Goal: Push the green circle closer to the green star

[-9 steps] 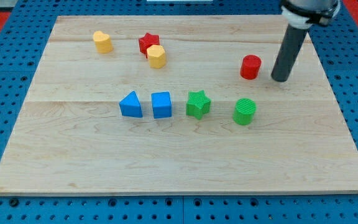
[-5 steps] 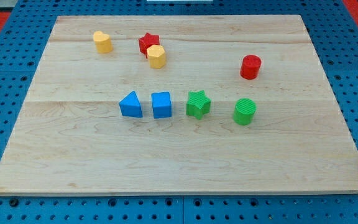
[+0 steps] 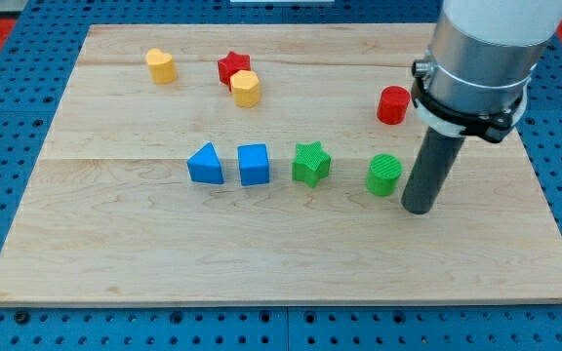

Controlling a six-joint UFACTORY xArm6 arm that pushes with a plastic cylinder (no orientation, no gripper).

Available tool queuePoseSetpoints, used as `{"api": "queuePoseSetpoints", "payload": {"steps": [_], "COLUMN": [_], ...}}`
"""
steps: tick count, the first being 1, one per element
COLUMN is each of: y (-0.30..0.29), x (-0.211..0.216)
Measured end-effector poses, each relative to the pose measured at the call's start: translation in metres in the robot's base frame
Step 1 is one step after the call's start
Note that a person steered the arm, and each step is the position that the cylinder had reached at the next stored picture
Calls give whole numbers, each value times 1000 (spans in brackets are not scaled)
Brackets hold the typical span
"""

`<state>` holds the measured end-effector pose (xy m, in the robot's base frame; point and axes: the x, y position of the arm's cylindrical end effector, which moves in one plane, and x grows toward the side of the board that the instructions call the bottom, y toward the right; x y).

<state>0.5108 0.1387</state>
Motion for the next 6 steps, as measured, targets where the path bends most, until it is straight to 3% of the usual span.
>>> {"api": "queuePoseSetpoints", "payload": {"steps": [6], "y": [-22], "x": [-24]}}
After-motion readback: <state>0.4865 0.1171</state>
